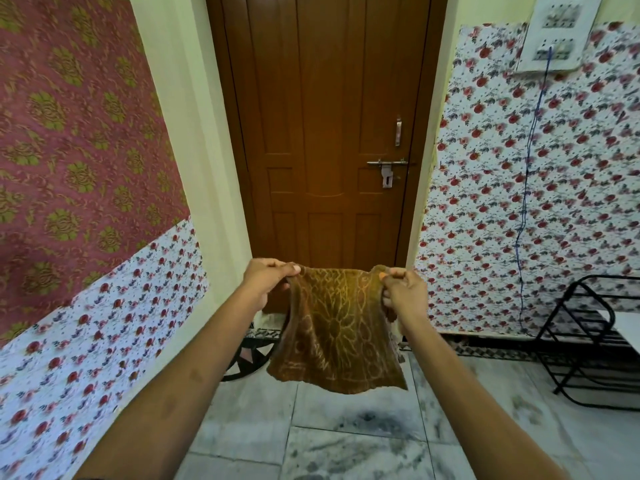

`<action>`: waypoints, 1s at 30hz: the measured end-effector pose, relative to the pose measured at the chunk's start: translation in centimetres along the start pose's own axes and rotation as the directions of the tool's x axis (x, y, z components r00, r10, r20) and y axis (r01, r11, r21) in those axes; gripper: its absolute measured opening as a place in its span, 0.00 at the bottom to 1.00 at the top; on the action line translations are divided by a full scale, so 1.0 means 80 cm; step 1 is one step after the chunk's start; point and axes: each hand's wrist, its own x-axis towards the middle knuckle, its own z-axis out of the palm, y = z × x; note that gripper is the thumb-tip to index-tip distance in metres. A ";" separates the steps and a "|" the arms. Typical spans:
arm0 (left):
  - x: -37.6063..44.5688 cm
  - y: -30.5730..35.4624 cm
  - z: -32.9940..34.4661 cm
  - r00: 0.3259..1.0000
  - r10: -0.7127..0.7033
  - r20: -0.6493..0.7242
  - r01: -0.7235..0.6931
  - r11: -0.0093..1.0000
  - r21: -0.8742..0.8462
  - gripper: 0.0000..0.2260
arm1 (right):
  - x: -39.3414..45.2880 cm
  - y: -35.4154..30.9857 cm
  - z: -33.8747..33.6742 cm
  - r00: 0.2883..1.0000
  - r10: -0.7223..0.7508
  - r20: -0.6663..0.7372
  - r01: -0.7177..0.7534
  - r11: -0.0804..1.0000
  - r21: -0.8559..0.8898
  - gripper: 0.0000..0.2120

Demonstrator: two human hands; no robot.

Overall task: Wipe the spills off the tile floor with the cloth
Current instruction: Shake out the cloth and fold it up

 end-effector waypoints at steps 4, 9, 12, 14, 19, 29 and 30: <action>-0.015 -0.007 0.024 0.986 -0.053 0.158 0.053 0.999 0.004 0.05 | -0.028 0.004 0.021 0.990 0.070 0.119 -0.089 0.982 0.166 0.12; -0.033 -0.011 0.054 0.975 0.002 0.224 -0.013 0.999 0.046 0.12 | -0.053 0.000 0.037 0.969 0.132 0.208 -0.184 0.949 0.256 0.05; -0.041 -0.009 0.063 0.967 0.156 0.202 -0.185 0.974 0.129 0.08 | -0.055 0.001 0.038 0.976 0.084 0.200 -0.131 0.963 0.236 0.03; -0.044 -0.010 0.065 0.959 0.193 0.209 -0.225 0.964 0.144 0.07 | -0.054 0.002 0.038 0.983 0.060 0.173 -0.096 0.972 0.212 0.04; -0.051 -0.010 0.071 0.953 0.203 0.226 -0.231 0.967 0.107 0.05 | -0.060 0.004 0.035 0.992 -0.033 0.124 0.007 0.980 0.200 0.08; -0.063 0.005 0.062 0.948 0.228 0.223 -0.250 0.965 0.075 0.04 | -0.059 0.006 0.015 0.975 -0.091 0.203 0.022 0.948 0.319 0.13; -0.066 0.012 0.060 0.944 0.230 0.235 -0.256 0.963 0.088 0.05 | -0.055 0.007 0.012 0.984 -0.094 0.150 0.053 0.965 0.256 0.11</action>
